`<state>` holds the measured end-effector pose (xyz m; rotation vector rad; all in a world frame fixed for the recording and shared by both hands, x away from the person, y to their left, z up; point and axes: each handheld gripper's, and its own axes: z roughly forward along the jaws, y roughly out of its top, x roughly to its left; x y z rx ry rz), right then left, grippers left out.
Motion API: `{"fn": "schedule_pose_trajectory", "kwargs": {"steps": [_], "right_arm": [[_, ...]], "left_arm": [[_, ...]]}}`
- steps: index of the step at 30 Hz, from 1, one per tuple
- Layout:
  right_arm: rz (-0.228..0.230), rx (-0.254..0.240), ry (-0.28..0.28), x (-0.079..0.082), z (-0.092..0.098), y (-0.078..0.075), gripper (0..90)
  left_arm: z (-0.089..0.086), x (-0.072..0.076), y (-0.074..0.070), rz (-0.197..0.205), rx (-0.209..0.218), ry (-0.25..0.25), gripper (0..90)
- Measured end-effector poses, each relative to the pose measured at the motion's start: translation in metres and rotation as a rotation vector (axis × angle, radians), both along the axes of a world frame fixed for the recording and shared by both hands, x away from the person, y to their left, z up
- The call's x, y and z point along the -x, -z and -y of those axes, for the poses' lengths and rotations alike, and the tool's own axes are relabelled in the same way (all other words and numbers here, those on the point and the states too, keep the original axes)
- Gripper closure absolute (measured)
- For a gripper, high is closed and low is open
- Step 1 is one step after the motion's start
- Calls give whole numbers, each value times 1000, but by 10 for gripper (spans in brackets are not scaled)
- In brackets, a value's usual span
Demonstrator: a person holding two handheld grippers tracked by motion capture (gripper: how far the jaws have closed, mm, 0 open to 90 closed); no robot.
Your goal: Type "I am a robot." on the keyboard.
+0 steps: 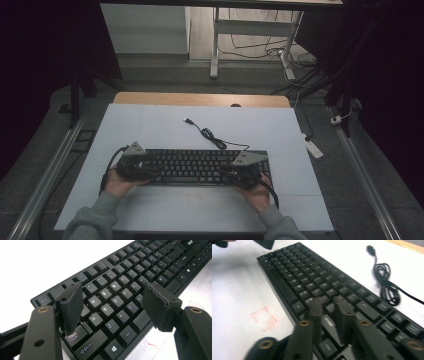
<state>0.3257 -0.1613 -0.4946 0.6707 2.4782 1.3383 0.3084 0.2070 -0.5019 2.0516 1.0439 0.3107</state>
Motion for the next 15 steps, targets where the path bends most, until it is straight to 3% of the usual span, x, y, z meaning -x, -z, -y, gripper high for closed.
{"fn": "schedule_pose_trajectory", "kwargs": {"steps": [4,15], "right_arm": [[-8,8,-29,-1,-5,-1,893],[-41,11,-84,-5,-35,2,895]], "left_arm": [[1,0,0,-2,-2,0,332],[1,1,0,4,-7,4,332]]}}
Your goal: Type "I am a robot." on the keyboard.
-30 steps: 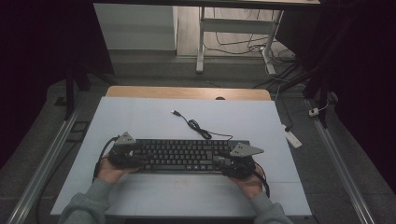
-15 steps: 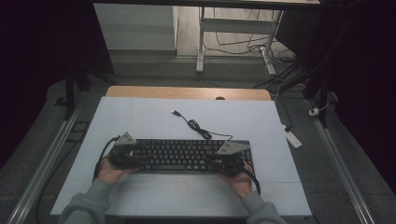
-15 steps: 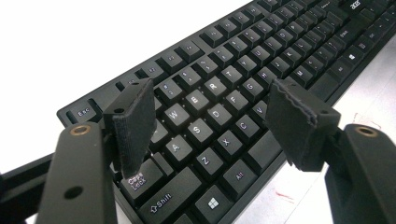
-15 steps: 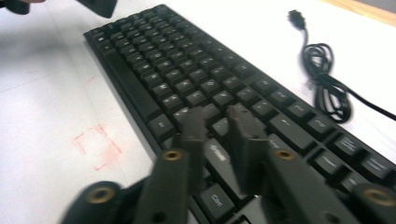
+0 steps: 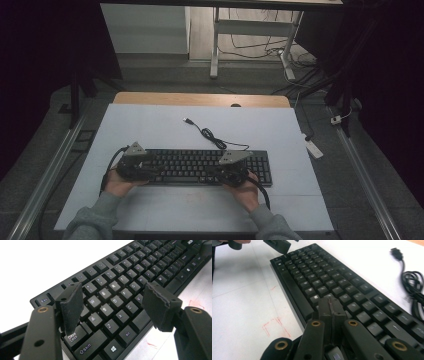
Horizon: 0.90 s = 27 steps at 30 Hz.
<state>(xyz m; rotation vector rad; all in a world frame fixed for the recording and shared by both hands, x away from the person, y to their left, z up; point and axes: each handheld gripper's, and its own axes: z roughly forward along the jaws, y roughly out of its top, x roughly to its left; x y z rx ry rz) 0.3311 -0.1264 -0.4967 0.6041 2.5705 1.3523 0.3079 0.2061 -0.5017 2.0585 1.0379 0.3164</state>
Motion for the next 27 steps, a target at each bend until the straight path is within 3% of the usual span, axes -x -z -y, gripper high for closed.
{"fn": "schedule_pose_trajectory", "kwargs": {"steps": [19,27], "right_arm": [[-28,37,-40,-10,-44,10,894],[-46,65,-35,-16,-52,19,894]], "left_arm": [[1,1,0,-5,-6,2,328],[1,1,0,-4,-8,5,327]]}}
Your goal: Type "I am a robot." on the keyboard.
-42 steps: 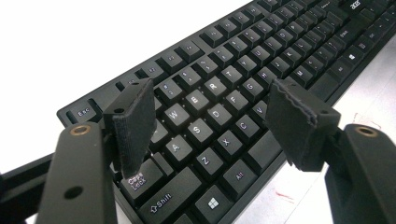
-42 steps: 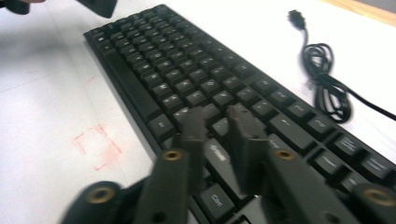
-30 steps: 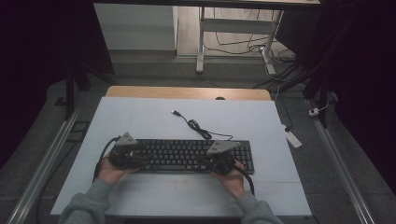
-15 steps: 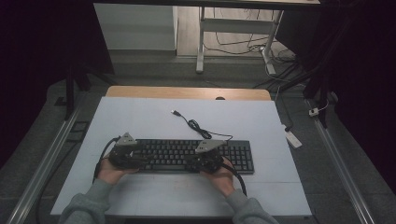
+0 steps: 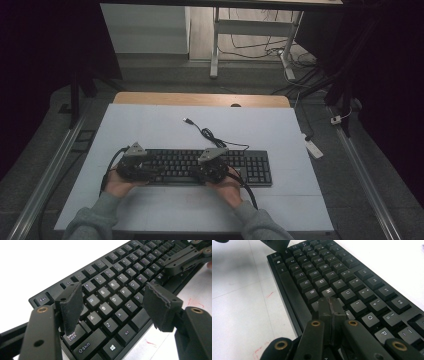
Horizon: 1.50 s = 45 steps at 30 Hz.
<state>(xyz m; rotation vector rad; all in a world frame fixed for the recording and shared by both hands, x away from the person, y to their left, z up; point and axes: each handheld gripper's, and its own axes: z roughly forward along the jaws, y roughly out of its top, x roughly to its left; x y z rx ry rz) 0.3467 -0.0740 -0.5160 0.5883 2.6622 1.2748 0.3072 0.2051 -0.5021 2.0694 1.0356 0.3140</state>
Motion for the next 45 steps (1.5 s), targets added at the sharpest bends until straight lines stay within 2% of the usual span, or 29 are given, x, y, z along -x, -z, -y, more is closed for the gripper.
{"fn": "schedule_pose_trajectory", "kwargs": {"steps": [7,16,18,21,24,27,33,34,45], "right_arm": [[3,10,-9,-1,-6,1,893],[3,63,1,-4,-8,5,894],[-7,48,6,-4,-8,6,894],[0,47,6,-3,-7,5,894],[3,24,14,-2,-4,0,894],[10,-4,18,-1,4,-5,885],[34,-36,70,0,30,-12,750],[43,-45,87,2,39,-13,708],[83,-73,154,11,81,-15,570]], "left_arm": [[0,1,0,0,-4,0,326],[1,0,0,1,-9,4,325],[1,1,0,1,-11,5,325],[1,1,1,3,-14,6,324],[1,1,0,4,-13,5,324],[1,1,0,6,-12,3,323],[2,1,0,5,-14,3,322],[2,1,0,4,-13,2,322],[5,1,1,8,-27,13,319]]}}
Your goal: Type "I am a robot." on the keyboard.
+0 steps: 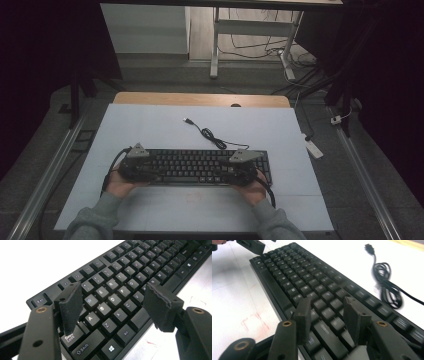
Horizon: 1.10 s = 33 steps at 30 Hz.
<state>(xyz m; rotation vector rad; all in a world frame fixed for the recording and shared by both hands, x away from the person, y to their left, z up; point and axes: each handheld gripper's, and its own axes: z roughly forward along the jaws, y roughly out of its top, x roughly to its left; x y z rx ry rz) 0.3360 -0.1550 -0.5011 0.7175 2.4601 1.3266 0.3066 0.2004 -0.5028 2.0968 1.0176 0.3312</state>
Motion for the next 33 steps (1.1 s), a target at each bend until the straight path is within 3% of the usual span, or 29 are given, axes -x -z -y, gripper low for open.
{"fn": "schedule_pose_trajectory", "kwargs": {"steps": [14,33], "right_arm": [[7,-16,79,13,53,1,551],[15,-18,89,19,68,2,543]], "left_arm": [[-2,0,-1,4,7,-7,319],[-1,1,-1,5,4,-8,318]]}}
